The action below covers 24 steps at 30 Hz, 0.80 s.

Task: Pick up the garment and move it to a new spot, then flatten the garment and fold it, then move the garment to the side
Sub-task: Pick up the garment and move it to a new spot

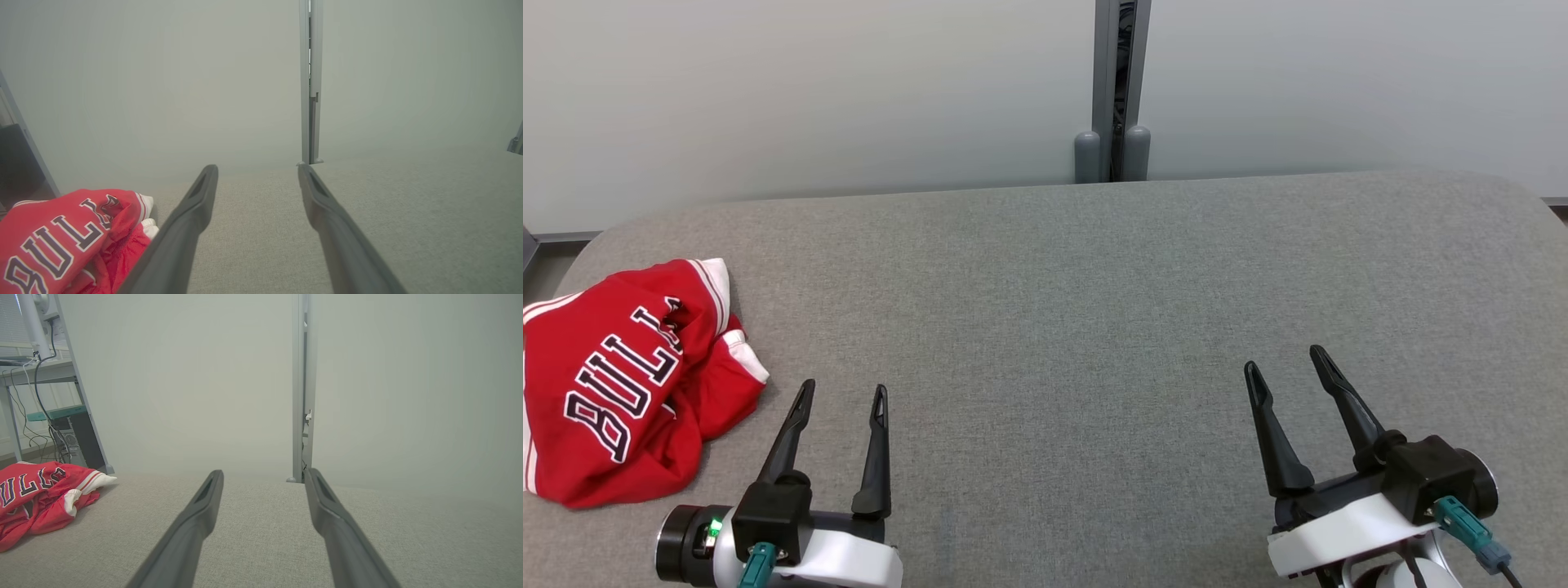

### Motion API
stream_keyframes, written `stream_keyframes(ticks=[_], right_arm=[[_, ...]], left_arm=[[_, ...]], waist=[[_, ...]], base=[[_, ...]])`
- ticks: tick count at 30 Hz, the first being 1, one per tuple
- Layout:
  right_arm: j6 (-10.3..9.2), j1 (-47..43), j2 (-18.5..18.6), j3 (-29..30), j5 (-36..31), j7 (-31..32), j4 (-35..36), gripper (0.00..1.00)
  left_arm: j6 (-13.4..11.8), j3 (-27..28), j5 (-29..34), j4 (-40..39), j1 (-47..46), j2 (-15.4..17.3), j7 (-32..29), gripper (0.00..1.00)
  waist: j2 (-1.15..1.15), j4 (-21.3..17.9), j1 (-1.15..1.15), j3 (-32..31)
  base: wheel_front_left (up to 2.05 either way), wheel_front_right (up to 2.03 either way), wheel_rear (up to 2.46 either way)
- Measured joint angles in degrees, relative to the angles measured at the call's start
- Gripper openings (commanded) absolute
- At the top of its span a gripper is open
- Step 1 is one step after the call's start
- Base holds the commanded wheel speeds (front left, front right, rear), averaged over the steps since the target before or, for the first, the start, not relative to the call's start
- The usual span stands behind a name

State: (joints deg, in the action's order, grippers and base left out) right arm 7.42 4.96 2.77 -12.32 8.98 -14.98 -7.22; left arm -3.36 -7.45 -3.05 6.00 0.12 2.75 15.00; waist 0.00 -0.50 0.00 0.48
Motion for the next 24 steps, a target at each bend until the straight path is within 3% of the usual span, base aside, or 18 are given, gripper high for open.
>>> stream_keyframes(ticks=[10,24], right_arm=[[0.00,-0.21,0.00,-0.23,0.01,-0.01,0.30,1.00],[0.00,-0.27,-0.02,-1.14,0.04,-0.01,0.59,1.00]], left_arm=[[-0.05,0.13,-0.13,0.46,-0.13,0.00,0.00,1.00],[-1.57,0.57,-0.15,0.15,-0.16,0.00,0.00,1.00]], waist=[[0.00,1.93,0.00,0.29],[0.00,9.21,0.00,0.77]], base=[[0.00,0.00,0.00],[0.00,0.00,0.00]])
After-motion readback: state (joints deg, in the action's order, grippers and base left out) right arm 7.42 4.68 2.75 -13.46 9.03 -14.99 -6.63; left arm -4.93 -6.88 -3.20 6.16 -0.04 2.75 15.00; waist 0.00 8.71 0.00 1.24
